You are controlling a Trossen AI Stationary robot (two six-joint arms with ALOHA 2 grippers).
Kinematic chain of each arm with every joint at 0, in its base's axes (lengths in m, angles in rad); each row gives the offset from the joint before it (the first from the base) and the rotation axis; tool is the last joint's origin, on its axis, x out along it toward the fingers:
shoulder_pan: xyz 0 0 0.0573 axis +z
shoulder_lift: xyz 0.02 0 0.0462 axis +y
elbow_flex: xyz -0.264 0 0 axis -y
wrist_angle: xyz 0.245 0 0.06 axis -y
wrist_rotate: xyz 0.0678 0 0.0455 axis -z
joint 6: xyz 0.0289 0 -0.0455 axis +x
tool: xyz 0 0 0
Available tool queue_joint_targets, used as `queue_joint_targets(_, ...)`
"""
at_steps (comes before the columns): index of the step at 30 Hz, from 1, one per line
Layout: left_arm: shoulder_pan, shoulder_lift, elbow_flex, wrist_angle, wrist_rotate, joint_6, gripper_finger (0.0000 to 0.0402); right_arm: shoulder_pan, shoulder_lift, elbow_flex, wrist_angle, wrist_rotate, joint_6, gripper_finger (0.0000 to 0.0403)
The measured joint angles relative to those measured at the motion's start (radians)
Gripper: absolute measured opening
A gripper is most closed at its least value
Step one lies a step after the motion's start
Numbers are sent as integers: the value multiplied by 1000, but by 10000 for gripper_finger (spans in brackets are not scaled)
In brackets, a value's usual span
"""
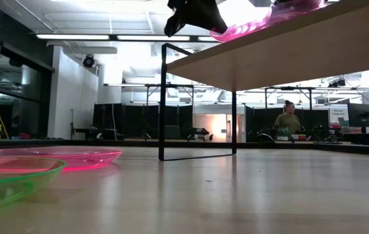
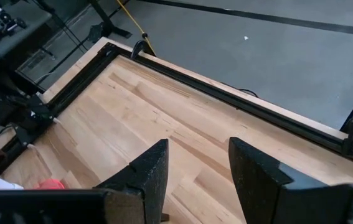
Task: Place and stack plates onto a shelf
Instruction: Stack the top pink plate on top of the pink plate on the shelf, then stack the pink plate on top of the pink plate on the shelf
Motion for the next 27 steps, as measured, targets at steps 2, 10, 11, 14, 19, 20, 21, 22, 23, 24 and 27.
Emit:
queue_joint_targets(2,0,0,0,-1,-2,19,17,0,0,0,0,0,-1,151)
queue_joint_targets(10,0,0,0,7,-2,22,50,0,0,0,0,0,-27,151)
queue_joint_targets(11,0,0,0,13,-2,16,54,0,0,0,0,0,-30,151)
queue_joint_targets(14,0,0,0,52,-2,12,66,0,0,0,0,0,-50,151)
queue_joint_targets(19,0,0,0,91,-2,11,79,0,0,0,0,0,-57,151)
queue_joint_targets(20,0,0,0,91,-2,11,82,0,0,0,0,0,-60,151)
queue_joint_targets(21,0,0,0,90,-2,11,84,0,0,0,0,0,-68,151)
queue_joint_targets(22,0,0,0,90,-3,11,87,0,0,0,0,0,-76,151)
queue_joint_targets(23,0,0,0,90,-4,11,89,0,0,0,0,0,-81,151)
queue_joint_targets(24,0,0,0,90,-6,11,92,0,0,0,0,0,-82,151)
queue_joint_targets(27,1,0,0,90,-17,12,99,0,0,0,4,0,-82,151)
